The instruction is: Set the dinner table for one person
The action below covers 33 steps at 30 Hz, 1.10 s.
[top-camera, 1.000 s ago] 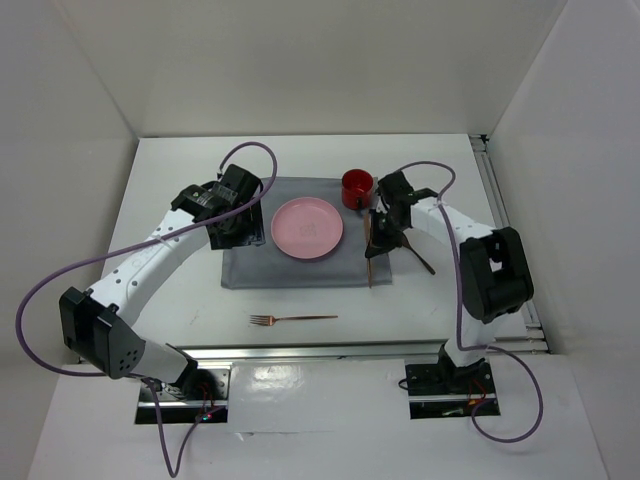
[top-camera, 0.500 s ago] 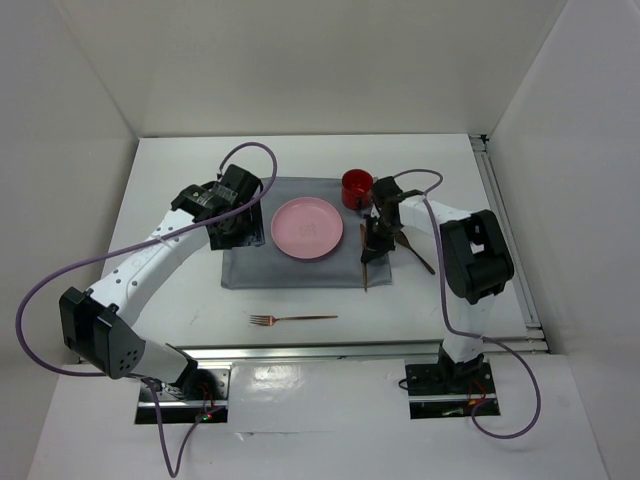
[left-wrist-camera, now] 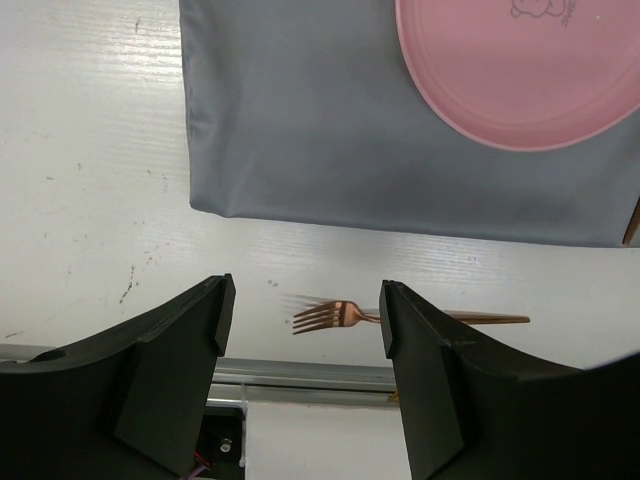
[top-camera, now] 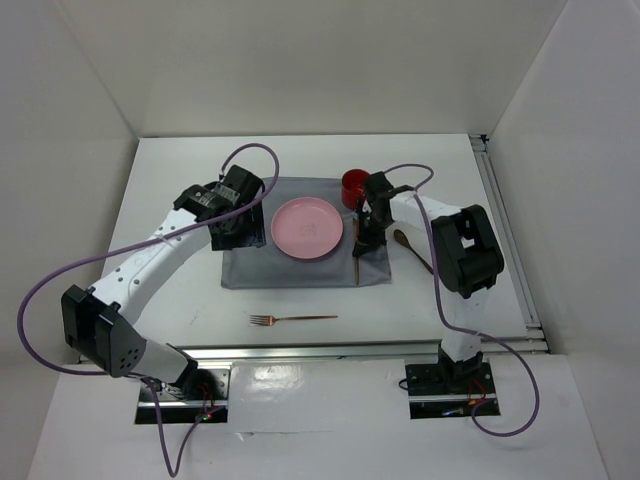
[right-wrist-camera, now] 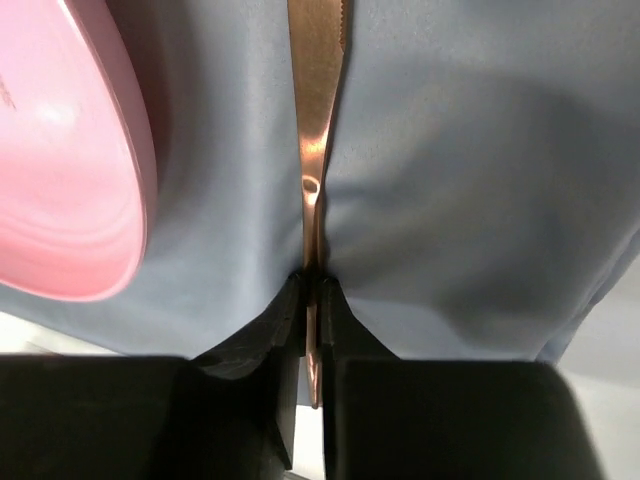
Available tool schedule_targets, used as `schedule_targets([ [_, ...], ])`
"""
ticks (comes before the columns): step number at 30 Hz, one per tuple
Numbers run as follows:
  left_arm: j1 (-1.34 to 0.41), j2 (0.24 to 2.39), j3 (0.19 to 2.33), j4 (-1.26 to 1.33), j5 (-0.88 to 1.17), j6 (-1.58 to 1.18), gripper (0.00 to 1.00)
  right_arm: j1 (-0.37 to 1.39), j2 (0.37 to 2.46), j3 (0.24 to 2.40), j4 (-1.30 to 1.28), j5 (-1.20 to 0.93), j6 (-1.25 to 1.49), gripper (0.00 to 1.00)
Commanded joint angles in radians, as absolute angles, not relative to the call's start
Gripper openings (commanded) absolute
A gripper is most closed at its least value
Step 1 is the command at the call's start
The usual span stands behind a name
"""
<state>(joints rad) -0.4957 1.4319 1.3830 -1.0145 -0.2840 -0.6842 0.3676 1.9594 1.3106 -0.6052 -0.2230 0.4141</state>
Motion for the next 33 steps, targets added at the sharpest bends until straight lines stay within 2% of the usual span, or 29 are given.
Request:
schedule_targets([
  [1, -0.500, 1.440, 1.379, -1.023, -0.296, -0.686, 0.77, 0.394, 1.971, 1.362, -0.600, -0.163, 0.434, 0.15],
  [2, -0.500, 1.440, 1.370, -1.023, -0.296, -0.686, 0.77, 0.394, 1.942, 1.373, -0.621, -0.150, 0.434, 0.17],
  [6, -0.500, 1.440, 1.370, -1.023, -0.296, -0.686, 0.77, 0.394, 1.850, 1.373, -0.658, -0.068, 0.434, 0.45],
  [7, -0.500, 1.440, 1.370, -1.023, -0.296, -0.686, 0.77, 0.384, 1.832, 1.373, -0.658, -0.039, 0.434, 0.48],
  [12, -0.500, 1.440, 1.370, -1.014, -0.287, -0.686, 0.77, 0.309, 1.701, 1.318, -0.669, 0.005, 0.416, 0.47],
  [15, -0.500, 1.440, 1.370, -1.014, -0.287, -0.686, 0.76, 0.233, 1.664, 1.258, -0.679, 0.092, 0.405, 0.38],
  [18, -0.500, 1.440, 1.370, -1.014, -0.287, -0.686, 0.76, 0.169, 1.690, 1.232, -0.709, 0.137, 0.368, 0.38],
  [23, -0.500, 1.440, 1.370, -1.014, -0.287, -0.686, 0.76, 0.138, 1.744, 1.232, -0.726, 0.149, 0.302, 0.46],
  [29, -0.500, 1.440, 1.379, -1.014, -0.287, -0.686, 0.76, 0.129, 1.815, 1.241, -0.704, 0.138, 0.247, 0.51],
  [33, -0.500, 1.451, 1.379, -1.014, -0.287, -0.686, 0.76, 0.120, 1.835, 1.204, -0.666, 0.127, 0.233, 0.51],
])
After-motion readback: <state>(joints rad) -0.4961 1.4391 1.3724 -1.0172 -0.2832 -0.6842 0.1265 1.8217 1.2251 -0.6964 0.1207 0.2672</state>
